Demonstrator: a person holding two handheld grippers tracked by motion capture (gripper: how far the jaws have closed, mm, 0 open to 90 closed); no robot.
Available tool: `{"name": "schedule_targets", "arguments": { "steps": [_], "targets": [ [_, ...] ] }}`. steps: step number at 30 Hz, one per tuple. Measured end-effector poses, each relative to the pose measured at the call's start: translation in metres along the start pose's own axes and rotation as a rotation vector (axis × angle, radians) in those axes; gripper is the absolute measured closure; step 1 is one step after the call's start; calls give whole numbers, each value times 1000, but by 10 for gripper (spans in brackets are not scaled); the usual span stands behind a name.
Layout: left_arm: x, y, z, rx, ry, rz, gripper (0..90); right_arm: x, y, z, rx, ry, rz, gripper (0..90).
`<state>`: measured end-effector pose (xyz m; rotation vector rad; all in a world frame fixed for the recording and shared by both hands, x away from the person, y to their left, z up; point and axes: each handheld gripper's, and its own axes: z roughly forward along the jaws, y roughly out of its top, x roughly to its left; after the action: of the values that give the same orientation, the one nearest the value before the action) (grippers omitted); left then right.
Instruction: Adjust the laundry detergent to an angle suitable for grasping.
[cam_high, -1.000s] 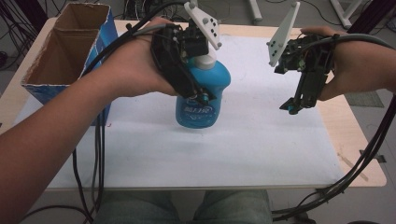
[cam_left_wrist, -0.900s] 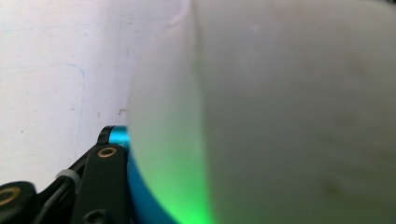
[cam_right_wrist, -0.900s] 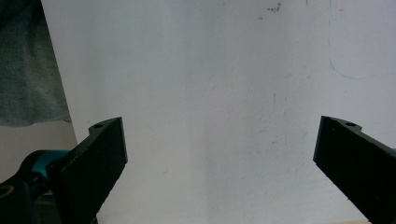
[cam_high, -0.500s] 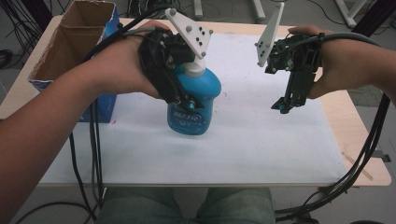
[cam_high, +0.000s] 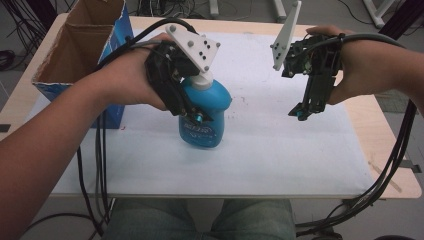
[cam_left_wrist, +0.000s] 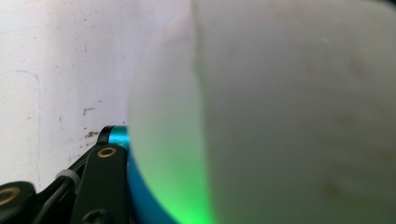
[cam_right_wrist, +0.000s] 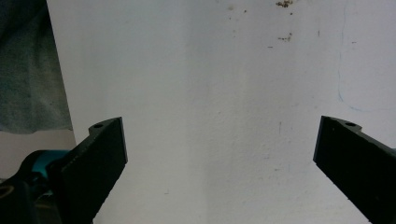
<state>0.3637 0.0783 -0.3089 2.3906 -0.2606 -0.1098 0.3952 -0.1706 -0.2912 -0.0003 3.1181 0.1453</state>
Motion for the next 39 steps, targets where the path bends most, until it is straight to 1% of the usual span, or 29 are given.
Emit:
{"name": "schedule_targets", "arguments": {
  "steps": [1, 2, 9, 12, 19, 21, 22, 24, 27, 28, 34, 39],
  "targets": [
    [0, -1, 0, 3, -2, 3, 434, 0, 0, 0, 1, 0, -1, 18],
    [0, -1, 1, 10, -7, 15, 434, 0, 0, 1, 1, 0, 2, 18],
    [1, -6, 3, 5, -13, 33, 433, 0, 4, 4, 8, 8, -8, 18],
    [0, -9, 5, 3, -19, 31, 432, -1, 5, 6, 6, 11, -11, 18],
    [1, -15, 11, 23, -27, 33, 432, -2, 10, 11, 16, 18, -20, 17],
    [0, -16, 12, 16, -26, 28, 432, -2, 10, 12, 17, 22, -18, 17],
    [0, -17, 12, 23, -26, 30, 432, -3, 11, 13, 17, 23, -24, 17],
    [0, -17, 13, 28, -26, 37, 432, -3, 11, 13, 20, 24, -17, 17],
    [-1, -20, 15, 32, -31, 40, 432, -3, 12, 14, 19, 26, -21, 18],
    [-1, -21, 16, 16, -31, 41, 430, -3, 12, 14, 19, 26, -21, 18],
    [-2, -24, 15, 15, -28, 40, 430, -4, 11, 14, 21, 26, -17, 17],
    [-2, -23, 15, 26, -32, 39, 426, -4, 11, 14, 21, 26, -18, 18]
  ]
}}
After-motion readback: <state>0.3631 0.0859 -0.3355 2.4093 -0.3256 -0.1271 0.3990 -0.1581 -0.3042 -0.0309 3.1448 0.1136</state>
